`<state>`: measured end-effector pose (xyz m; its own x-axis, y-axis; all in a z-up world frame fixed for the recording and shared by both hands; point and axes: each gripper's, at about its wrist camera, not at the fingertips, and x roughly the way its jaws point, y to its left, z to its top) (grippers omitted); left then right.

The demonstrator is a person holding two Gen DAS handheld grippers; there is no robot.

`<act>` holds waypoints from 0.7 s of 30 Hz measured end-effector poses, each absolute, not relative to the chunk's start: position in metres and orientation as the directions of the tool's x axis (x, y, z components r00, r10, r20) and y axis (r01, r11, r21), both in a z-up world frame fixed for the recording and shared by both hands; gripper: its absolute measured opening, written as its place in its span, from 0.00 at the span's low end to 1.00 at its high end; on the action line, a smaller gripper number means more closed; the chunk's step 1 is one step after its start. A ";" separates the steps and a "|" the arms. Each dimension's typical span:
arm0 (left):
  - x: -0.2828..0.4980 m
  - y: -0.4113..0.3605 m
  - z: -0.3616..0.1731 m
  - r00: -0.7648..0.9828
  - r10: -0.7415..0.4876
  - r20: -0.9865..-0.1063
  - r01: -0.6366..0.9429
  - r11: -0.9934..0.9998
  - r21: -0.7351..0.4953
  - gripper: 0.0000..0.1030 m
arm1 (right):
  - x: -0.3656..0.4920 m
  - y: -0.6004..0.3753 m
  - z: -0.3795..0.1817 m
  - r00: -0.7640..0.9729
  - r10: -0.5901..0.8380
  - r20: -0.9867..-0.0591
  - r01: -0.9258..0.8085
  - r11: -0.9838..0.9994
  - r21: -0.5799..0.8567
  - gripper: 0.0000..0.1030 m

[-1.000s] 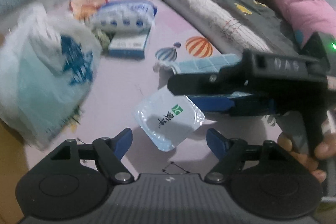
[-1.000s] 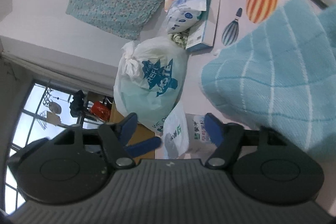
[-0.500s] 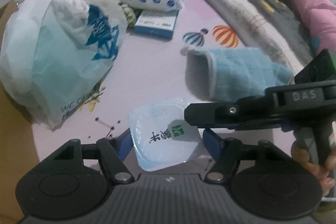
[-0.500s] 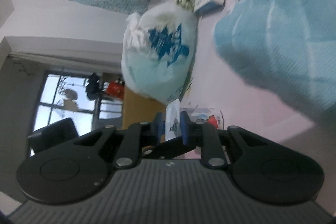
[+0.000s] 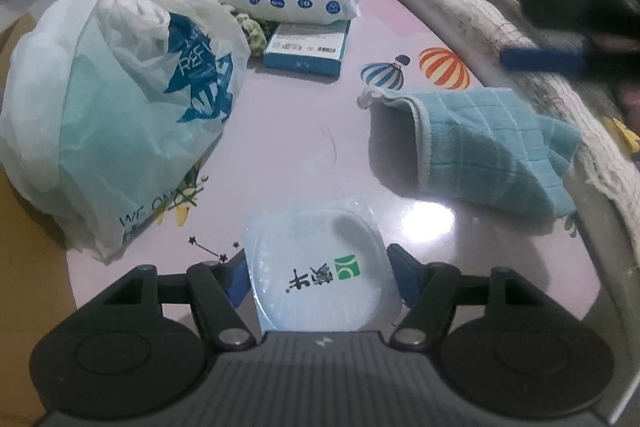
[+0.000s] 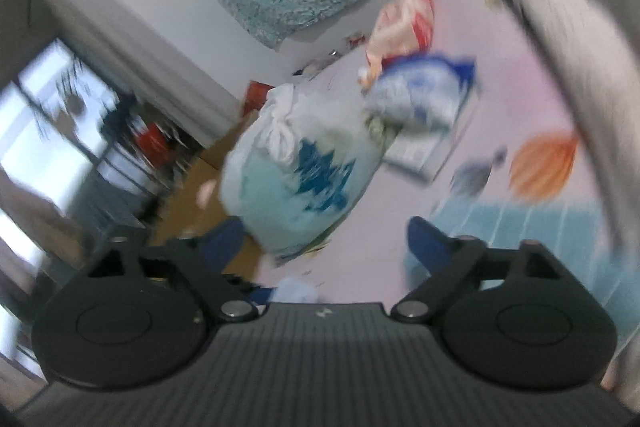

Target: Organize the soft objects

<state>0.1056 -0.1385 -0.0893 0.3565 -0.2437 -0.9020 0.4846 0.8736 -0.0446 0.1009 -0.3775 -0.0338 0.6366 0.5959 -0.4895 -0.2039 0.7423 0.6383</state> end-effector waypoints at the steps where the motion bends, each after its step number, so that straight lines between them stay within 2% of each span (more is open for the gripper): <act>1: 0.105 -0.137 -0.090 0.364 -0.253 -0.896 0.482 0.874 -0.051 0.67 | 0.106 -0.379 -0.029 0.640 0.571 -0.514 -0.216 0.776 0.593 0.93; 6: 0.109 -0.120 -0.093 0.397 -0.251 -0.883 0.441 0.896 -0.056 0.66 | 0.156 -0.369 -0.025 0.646 0.452 -0.615 -0.298 0.891 0.342 0.99; 12: 0.117 -0.105 -0.095 0.403 -0.270 -0.874 0.398 0.912 -0.098 0.66 | 0.238 -0.335 -0.038 0.671 0.298 -0.679 -0.394 0.919 0.014 0.99; 17: 0.119 -0.099 -0.094 0.396 -0.295 -0.870 0.385 0.913 -0.134 0.66 | 0.302 -0.320 -0.058 0.626 0.255 -0.737 -0.451 0.889 -0.076 0.99; 21: 0.119 -0.099 -0.094 0.395 -0.300 -0.868 0.382 0.913 -0.142 0.66 | 0.338 -0.319 -0.070 0.569 0.294 -0.768 -0.462 0.887 -0.002 0.99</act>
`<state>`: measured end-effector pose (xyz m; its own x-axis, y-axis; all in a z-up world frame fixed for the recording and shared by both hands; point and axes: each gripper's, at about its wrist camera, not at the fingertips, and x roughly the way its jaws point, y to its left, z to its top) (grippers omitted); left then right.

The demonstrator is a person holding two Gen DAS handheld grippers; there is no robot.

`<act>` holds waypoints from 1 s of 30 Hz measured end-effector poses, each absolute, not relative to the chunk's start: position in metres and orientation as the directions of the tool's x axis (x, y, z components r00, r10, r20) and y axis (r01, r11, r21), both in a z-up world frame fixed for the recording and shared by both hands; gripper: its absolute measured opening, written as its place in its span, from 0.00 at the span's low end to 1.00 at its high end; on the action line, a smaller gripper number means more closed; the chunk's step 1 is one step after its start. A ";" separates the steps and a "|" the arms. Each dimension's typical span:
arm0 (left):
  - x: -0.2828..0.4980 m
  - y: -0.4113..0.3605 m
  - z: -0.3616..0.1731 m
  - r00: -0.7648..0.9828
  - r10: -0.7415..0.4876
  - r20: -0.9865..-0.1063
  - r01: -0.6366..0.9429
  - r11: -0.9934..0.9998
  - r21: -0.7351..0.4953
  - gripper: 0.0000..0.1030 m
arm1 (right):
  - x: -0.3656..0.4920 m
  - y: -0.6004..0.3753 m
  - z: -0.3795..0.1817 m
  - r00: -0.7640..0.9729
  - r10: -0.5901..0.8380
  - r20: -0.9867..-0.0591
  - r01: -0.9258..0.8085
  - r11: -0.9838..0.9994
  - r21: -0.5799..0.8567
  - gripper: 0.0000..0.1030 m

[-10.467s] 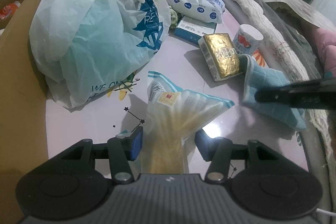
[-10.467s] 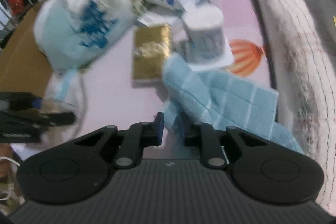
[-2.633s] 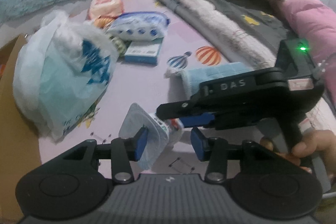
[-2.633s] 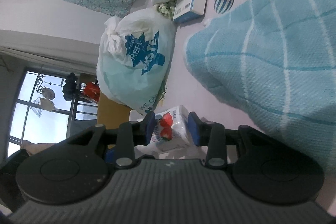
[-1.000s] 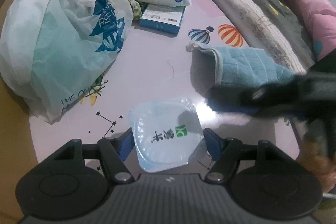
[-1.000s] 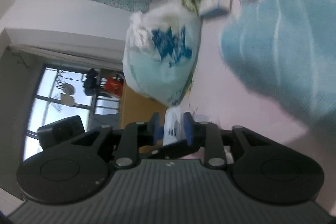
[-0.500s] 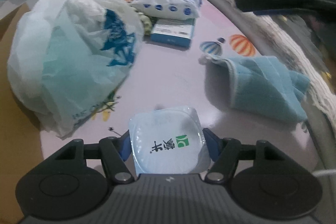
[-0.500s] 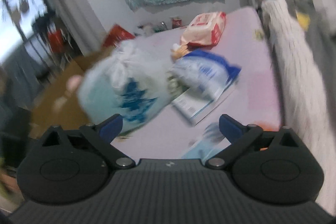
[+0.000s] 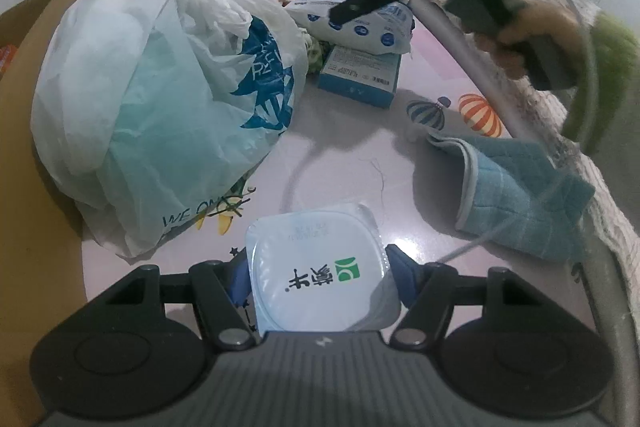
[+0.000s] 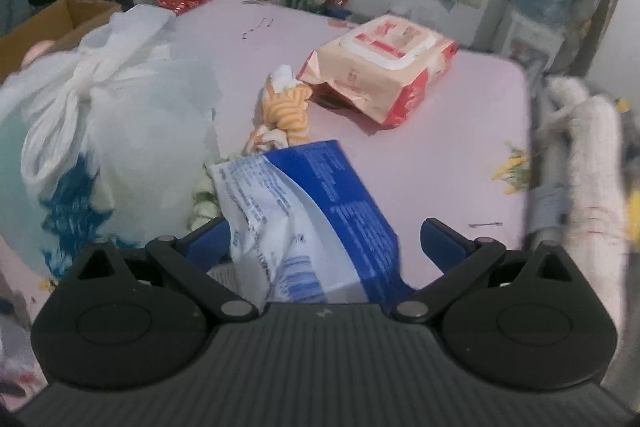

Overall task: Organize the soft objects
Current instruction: 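Grasp the blue-and-white wipes pack with the right gripper, then carry the wipes pack into the cardboard box and open the right gripper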

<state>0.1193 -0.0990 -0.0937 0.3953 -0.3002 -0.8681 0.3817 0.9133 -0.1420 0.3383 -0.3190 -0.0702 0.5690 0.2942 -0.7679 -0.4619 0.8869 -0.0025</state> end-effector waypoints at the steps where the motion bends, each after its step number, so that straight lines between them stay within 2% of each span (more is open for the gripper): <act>1: 0.119 -0.099 -0.094 0.397 -0.300 -0.868 0.382 0.913 -0.141 0.66 | 0.345 -0.320 -0.074 0.550 0.311 -0.776 -0.458 0.888 0.031 0.99; 3: 0.117 -0.100 -0.094 0.400 -0.297 -0.867 0.384 0.913 -0.136 0.66 | 0.354 -0.321 -0.083 0.491 0.334 -0.804 -0.443 0.891 0.099 0.99; 5: 0.116 -0.101 -0.094 0.403 -0.295 -0.866 0.385 0.913 -0.132 0.66 | 0.355 -0.318 -0.093 0.467 0.313 -0.827 -0.427 0.899 0.099 0.98; 6: 0.115 -0.100 -0.094 0.404 -0.295 -0.866 0.385 0.914 -0.132 0.66 | 0.351 -0.315 -0.096 0.479 0.282 -0.831 -0.430 0.901 0.058 0.92; 7: 0.115 -0.100 -0.094 0.406 -0.296 -0.865 0.384 0.914 -0.133 0.66 | 0.350 -0.312 -0.097 0.495 0.261 -0.829 -0.426 0.904 0.030 0.91; 9: 0.116 -0.100 -0.094 0.407 -0.298 -0.863 0.379 0.915 -0.137 0.65 | 0.343 -0.312 -0.093 0.514 0.256 -0.819 -0.399 0.916 0.036 0.85; 11: 0.117 -0.100 -0.093 0.407 -0.296 -0.864 0.376 0.916 -0.137 0.65 | 0.330 -0.313 -0.089 0.533 0.250 -0.808 -0.371 0.928 0.042 0.83; 14: 0.117 -0.099 -0.091 0.399 -0.322 -0.859 0.374 0.912 -0.168 0.65 | 0.309 -0.319 -0.078 0.570 0.252 -0.782 -0.323 0.944 0.069 0.80; 17: 0.115 -0.099 -0.086 0.397 -0.346 -0.850 0.374 0.907 -0.194 0.65 | 0.284 -0.336 -0.060 0.594 0.295 -0.749 -0.277 0.948 0.155 0.80; 23: 0.096 -0.090 -0.053 0.427 -0.419 -0.801 0.388 0.885 -0.256 0.65 | 0.220 -0.372 -0.018 0.649 0.348 -0.676 -0.229 0.937 0.263 0.80; 30: 0.062 -0.055 0.011 0.498 -0.530 -0.686 0.400 0.842 -0.361 0.65 | 0.142 -0.380 0.043 0.727 0.356 -0.587 -0.271 0.934 0.231 0.80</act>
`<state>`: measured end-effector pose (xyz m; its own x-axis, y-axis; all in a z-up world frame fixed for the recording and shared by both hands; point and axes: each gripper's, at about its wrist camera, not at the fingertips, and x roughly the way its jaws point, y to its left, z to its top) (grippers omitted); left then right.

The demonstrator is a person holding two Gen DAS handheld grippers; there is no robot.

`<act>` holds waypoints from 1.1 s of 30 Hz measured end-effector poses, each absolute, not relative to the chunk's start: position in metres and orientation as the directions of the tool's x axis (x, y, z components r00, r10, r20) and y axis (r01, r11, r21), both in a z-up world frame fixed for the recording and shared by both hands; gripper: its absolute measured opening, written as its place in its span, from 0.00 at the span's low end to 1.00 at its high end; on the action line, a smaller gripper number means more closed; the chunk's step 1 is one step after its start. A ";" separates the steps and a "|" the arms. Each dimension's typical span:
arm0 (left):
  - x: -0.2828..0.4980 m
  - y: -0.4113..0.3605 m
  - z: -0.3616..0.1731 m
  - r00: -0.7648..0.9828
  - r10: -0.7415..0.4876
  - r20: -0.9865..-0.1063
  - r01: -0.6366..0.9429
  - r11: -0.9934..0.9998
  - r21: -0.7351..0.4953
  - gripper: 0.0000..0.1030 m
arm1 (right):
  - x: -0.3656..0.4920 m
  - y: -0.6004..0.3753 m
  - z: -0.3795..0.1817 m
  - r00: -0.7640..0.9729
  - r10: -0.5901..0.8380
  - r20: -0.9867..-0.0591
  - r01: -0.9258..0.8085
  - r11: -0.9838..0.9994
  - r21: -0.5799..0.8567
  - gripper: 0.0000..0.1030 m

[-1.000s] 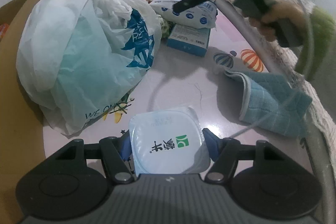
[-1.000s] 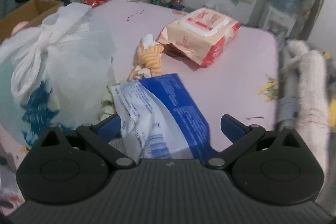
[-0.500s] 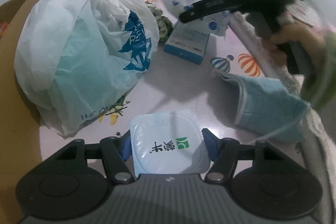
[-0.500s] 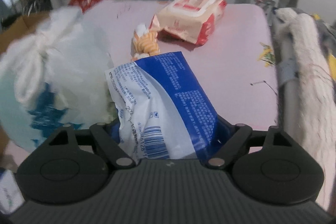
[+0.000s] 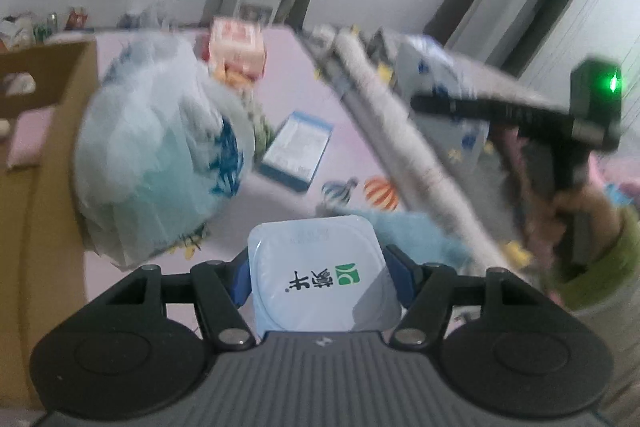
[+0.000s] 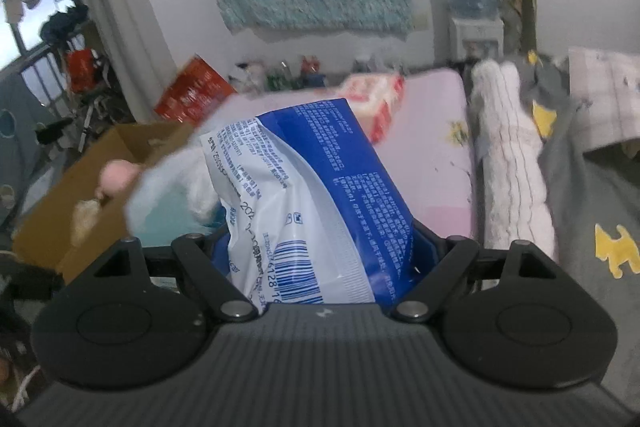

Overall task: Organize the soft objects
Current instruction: 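Carry the wipes pack into the cardboard box and open the right gripper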

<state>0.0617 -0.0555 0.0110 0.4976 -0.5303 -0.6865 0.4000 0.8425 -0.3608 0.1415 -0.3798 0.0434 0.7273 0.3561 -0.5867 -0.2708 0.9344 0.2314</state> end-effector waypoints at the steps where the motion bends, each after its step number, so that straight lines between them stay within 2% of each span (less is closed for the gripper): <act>1: 0.058 -0.048 0.019 0.513 -0.537 -0.670 0.394 0.841 -0.371 0.65 | 0.136 -0.377 0.049 0.732 0.365 -0.576 -0.281 0.931 0.233 0.80; 2: 0.054 -0.038 0.029 0.530 -0.541 -0.653 0.388 0.839 -0.381 0.65 | 0.130 -0.374 0.057 0.734 0.379 -0.563 -0.295 0.926 0.237 0.80; 5: 0.046 -0.009 0.053 0.583 -0.541 -0.606 0.356 0.841 -0.408 0.55 | 0.124 -0.356 0.076 0.729 0.433 -0.530 -0.340 0.901 0.268 0.80; 7: 0.043 0.014 0.065 0.624 -0.521 -0.582 0.322 0.850 -0.416 0.33 | 0.125 -0.340 0.086 0.716 0.472 -0.514 -0.371 0.882 0.292 0.80; 8: 0.043 0.026 0.070 0.643 -0.511 -0.570 0.306 0.854 -0.420 0.30 | 0.128 -0.329 0.090 0.705 0.500 -0.503 -0.396 0.866 0.304 0.80; 11: 0.048 0.059 0.075 0.692 -0.466 -0.552 0.247 0.871 -0.425 0.31 | 0.137 -0.291 0.099 0.676 0.552 -0.488 -0.452 0.834 0.316 0.80; 16: 0.062 0.096 0.043 0.686 -0.375 -0.623 0.106 0.899 -0.425 0.32 | 0.159 -0.231 0.091 0.625 0.602 -0.497 -0.493 0.798 0.346 0.80; 20: 0.058 0.110 0.031 0.681 -0.366 -0.634 0.081 0.898 -0.432 0.38 | 0.171 -0.214 0.073 0.573 0.628 -0.527 -0.479 0.778 0.406 0.80; 23: 0.049 0.119 0.032 0.701 -0.323 -0.635 0.067 0.917 -0.393 0.56 | 0.173 -0.202 0.065 0.526 0.641 -0.559 -0.471 0.767 0.436 0.80; 25: 0.047 0.124 0.035 0.724 -0.267 -0.636 0.037 0.936 -0.350 0.61 | 0.172 -0.191 0.066 0.490 0.667 -0.561 -0.478 0.744 0.467 0.80; 27: 0.044 0.133 0.037 0.744 -0.199 -0.637 0.000 0.955 -0.298 0.70 | 0.166 -0.175 0.070 0.448 0.706 -0.549 -0.491 0.707 0.509 0.80; 30: 0.042 0.144 0.039 0.767 -0.103 -0.634 -0.068 0.969 -0.239 0.76 | 0.168 -0.137 0.079 0.377 0.760 -0.530 -0.504 0.648 0.571 0.81; 33: 0.043 0.154 0.036 0.759 -0.089 -0.645 -0.084 0.969 -0.233 0.76 | 0.179 -0.089 0.079 0.308 0.776 -0.550 -0.489 0.625 0.608 0.81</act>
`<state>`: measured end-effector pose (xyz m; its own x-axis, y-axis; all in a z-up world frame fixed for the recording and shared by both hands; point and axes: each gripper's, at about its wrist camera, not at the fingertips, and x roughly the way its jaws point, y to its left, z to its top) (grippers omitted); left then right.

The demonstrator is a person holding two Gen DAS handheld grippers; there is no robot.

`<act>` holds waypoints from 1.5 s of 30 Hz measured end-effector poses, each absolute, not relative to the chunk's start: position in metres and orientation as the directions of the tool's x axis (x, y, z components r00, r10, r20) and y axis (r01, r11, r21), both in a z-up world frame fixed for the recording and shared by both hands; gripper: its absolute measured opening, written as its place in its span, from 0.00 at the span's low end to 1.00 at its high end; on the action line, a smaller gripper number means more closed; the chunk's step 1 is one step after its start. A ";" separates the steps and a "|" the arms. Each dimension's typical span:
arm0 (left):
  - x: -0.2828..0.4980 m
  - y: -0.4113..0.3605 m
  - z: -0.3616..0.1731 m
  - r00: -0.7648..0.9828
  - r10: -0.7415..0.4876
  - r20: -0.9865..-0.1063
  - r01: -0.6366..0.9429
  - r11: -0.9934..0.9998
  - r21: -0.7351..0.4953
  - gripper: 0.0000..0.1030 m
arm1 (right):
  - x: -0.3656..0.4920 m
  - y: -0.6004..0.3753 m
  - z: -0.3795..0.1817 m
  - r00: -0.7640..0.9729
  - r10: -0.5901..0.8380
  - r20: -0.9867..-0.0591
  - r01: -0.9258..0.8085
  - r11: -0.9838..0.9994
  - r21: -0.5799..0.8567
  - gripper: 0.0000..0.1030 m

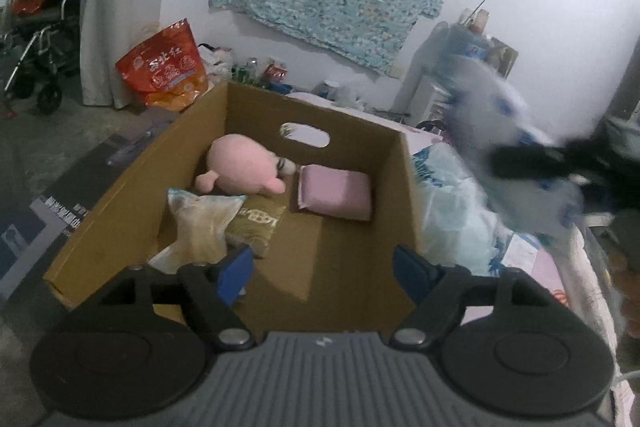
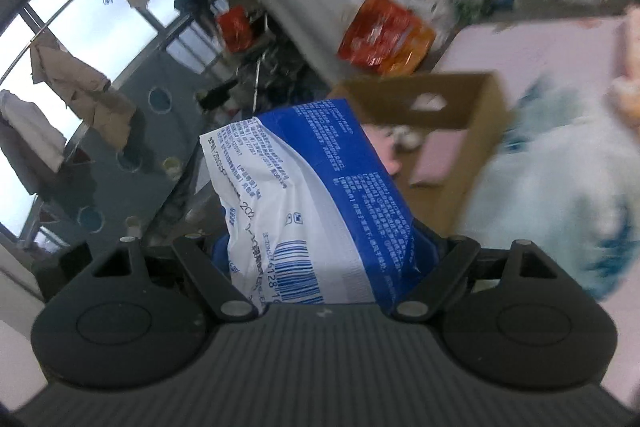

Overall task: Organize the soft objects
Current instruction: 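Carry the wipes pack into the cardboard box and open the right gripper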

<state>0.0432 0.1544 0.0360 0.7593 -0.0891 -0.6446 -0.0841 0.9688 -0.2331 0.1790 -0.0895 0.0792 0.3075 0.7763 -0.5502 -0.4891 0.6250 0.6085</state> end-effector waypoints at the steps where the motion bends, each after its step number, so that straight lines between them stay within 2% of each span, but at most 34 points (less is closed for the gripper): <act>1: 0.042 0.157 0.035 0.755 -0.092 -0.649 -0.081 0.970 -0.231 0.76 | 0.183 -0.073 0.078 0.297 0.767 -0.568 -0.486 0.634 0.602 0.81; 5: 0.047 0.164 0.025 0.730 -0.082 -0.679 -0.066 0.980 -0.189 0.76 | 0.204 -0.009 0.067 0.311 0.662 -0.683 -0.420 0.740 0.526 0.82; 8: 0.058 0.168 0.013 0.703 -0.094 -0.705 -0.045 0.983 -0.176 0.76 | 0.215 0.023 0.054 0.345 0.535 -0.771 -0.373 0.832 0.411 0.86; 10: 0.066 0.171 0.005 0.686 -0.103 -0.720 -0.035 0.984 -0.175 0.75 | 0.213 0.038 0.049 0.362 0.483 -0.797 -0.374 0.859 0.350 0.86; 15: 0.083 0.178 -0.012 0.644 -0.134 -0.753 -0.021 0.981 -0.192 0.68 | 0.197 0.040 0.056 0.400 0.508 -0.763 -0.420 0.841 0.340 0.85; 22: 0.093 0.178 -0.016 0.634 -0.155 -0.757 -0.024 0.975 -0.220 0.67 | 0.205 -0.031 0.079 0.453 0.615 -0.645 -0.455 0.782 0.426 0.85; 25: 0.089 0.172 -0.012 0.632 -0.178 -0.754 0.003 0.974 -0.228 0.69 | 0.188 -0.067 0.089 0.462 0.671 -0.580 -0.486 0.739 0.467 0.89; 27: 0.082 0.160 -0.005 0.639 -0.198 -0.743 0.047 0.975 -0.219 0.76 | 0.173 -0.091 0.089 0.466 0.698 -0.544 -0.501 0.715 0.488 0.94; 30: 0.070 0.142 0.003 0.656 -0.206 -0.726 0.101 0.977 -0.186 0.80 | 0.145 -0.132 0.078 0.488 0.715 -0.501 -0.499 0.699 0.512 0.96; 34: 0.059 0.122 0.009 0.664 -0.220 -0.715 0.137 0.975 -0.172 0.80 | 0.112 -0.169 0.045 0.483 0.698 -0.528 -0.512 0.715 0.477 0.96; 41: 0.037 0.102 0.023 0.694 -0.200 -0.691 0.137 0.980 -0.145 0.80 | 0.074 -0.159 -0.014 0.418 0.656 -0.628 -0.669 0.690 0.276 0.95; 45: 0.020 0.095 0.028 0.707 -0.207 -0.677 0.144 0.978 -0.149 0.80 | 0.089 -0.152 -0.048 0.369 0.662 -0.652 -0.685 0.668 0.290 0.94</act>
<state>0.0202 0.0947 0.0283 0.7066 -0.2067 -0.6767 0.1440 0.9784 -0.1486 0.0892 -0.1521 -0.0482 0.3693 0.6619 -0.6523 -0.6849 0.6683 0.2904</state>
